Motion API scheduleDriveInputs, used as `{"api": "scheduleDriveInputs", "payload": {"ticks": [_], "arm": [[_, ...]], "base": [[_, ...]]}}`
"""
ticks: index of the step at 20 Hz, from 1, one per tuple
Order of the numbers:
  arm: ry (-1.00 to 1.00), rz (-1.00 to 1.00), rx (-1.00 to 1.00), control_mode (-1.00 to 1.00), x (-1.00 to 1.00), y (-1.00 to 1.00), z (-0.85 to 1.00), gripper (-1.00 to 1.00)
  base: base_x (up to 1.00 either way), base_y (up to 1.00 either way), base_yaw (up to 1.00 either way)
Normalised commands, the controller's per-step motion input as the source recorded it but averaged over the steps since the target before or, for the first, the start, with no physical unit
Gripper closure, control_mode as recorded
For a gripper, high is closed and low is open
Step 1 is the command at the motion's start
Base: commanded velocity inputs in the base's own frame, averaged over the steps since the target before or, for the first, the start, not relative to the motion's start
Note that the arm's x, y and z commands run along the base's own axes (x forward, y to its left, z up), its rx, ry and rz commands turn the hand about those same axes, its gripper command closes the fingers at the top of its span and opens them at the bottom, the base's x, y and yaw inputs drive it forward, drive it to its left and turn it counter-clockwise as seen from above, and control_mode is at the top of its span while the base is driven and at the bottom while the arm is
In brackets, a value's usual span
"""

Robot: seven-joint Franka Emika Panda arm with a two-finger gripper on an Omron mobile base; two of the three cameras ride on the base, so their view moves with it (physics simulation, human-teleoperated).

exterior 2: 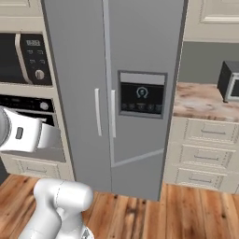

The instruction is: Move the hot dog bun to the plate on the dining table and place the condiment next to that plate. Then navigate to the fridge and take the sausage and place it on the plate as well.

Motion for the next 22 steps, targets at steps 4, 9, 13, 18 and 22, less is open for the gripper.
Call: {"api": "scheduleDriveInputs", "payload": {"ticks": [4,9,13,18,22], "arm": [[0.00,0.00,0.00,1.00,0.00,0.00,0.00,-1.00],[0.00,0.00,0.00,1.00,0.00,0.00,0.00,-1.00],[0.00,0.00,0.00,1.00,0.00,0.00,0.00,-1.00],[0.00,0.00,0.00,1.00,0.00,0.00,0.00,-1.00],[0.00,0.00,0.00,1.00,0.00,0.00,0.00,-1.00]], "base": [[0.37,0.09,0.06],[0.41,0.11,0.03],[0.21,0.14,0.01],[0.00,0.07,0.00],[-0.07,0.01,0.00]]}}
